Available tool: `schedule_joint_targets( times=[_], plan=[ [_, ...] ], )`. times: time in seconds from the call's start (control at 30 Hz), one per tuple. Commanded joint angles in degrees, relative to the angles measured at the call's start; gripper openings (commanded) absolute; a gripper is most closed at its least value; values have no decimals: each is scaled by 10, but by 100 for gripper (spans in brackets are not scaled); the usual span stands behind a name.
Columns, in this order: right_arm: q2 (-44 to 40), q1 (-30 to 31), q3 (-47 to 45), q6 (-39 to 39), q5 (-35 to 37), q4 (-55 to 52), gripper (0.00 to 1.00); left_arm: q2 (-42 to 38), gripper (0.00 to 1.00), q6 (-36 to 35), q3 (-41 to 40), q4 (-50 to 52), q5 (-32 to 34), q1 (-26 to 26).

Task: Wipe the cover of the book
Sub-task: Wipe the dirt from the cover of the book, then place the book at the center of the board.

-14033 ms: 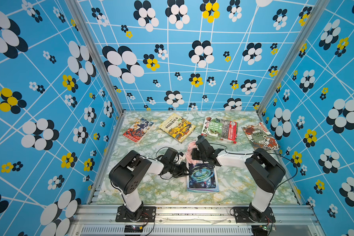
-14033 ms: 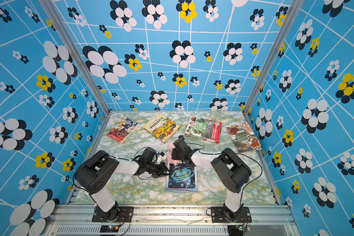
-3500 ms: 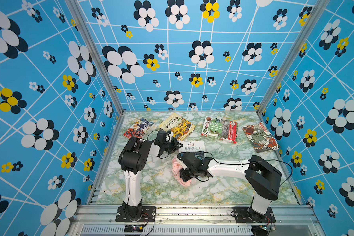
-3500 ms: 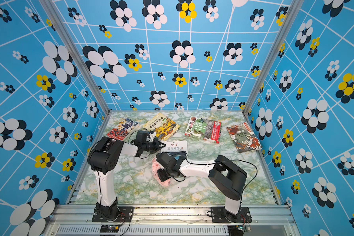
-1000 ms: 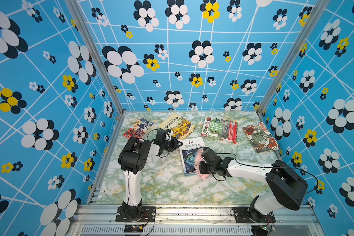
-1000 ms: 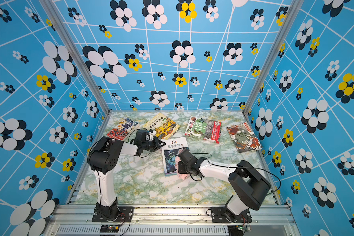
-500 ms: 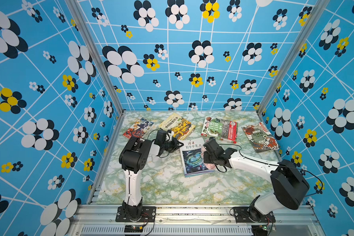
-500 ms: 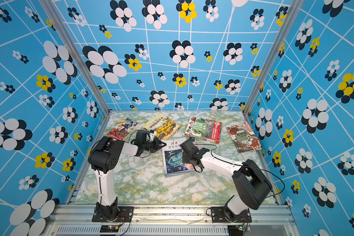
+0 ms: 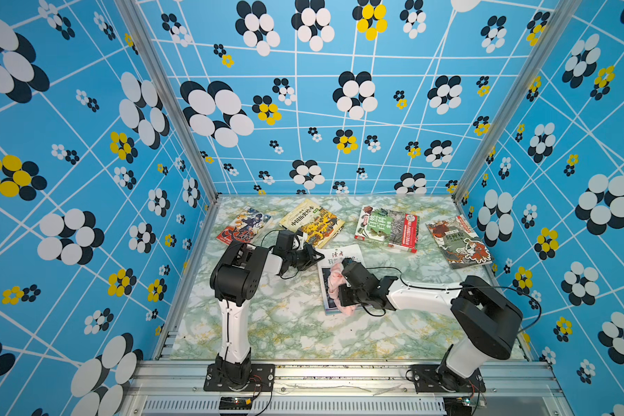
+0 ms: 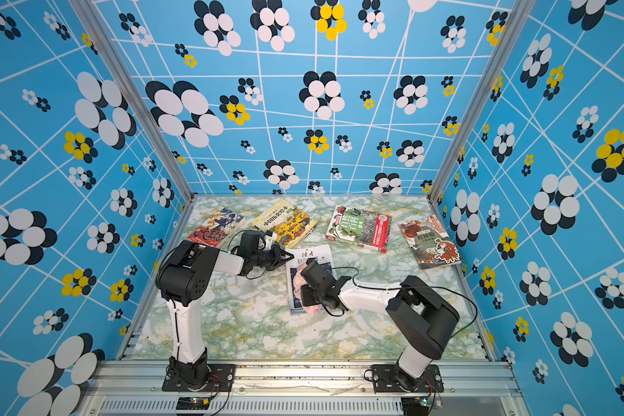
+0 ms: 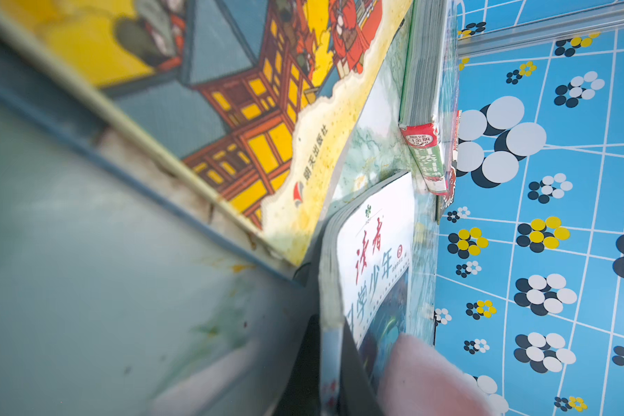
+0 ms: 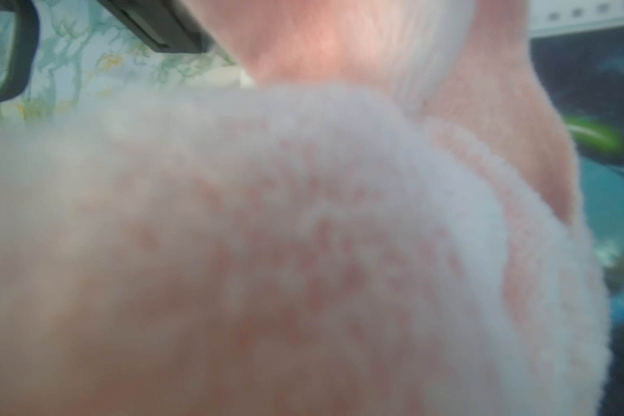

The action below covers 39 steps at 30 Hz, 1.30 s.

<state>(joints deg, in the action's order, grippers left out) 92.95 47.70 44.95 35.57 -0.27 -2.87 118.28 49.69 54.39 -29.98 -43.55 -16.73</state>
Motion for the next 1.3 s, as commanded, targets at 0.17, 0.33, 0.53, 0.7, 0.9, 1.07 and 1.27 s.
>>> schedule_joint_targets(
  times=[0.17,0.33,0.53,0.7,0.9,1.07,1.27],
  plan=[
    [88,-114,68,-32,29,-75,0,-35,0,-26,-22,47,-14,-11],
    [174,-68,204,-36,-39,-57,0,-58,0,-40,-28,85,-5,-11],
    [123,-6,131,-35,-118,-2,0,-94,0,-61,-42,158,18,13],
    [-13,-51,-20,-26,-87,-1,0,-140,0,-125,-29,332,75,45],
    [-111,-155,-57,-39,-32,-41,0,-190,0,-248,53,597,270,54],
    [-19,-166,32,-52,-74,-63,0,-206,0,-303,138,728,437,61],
    [52,-116,80,-45,-131,-44,0,-175,15,-336,203,780,534,88]
  ],
)
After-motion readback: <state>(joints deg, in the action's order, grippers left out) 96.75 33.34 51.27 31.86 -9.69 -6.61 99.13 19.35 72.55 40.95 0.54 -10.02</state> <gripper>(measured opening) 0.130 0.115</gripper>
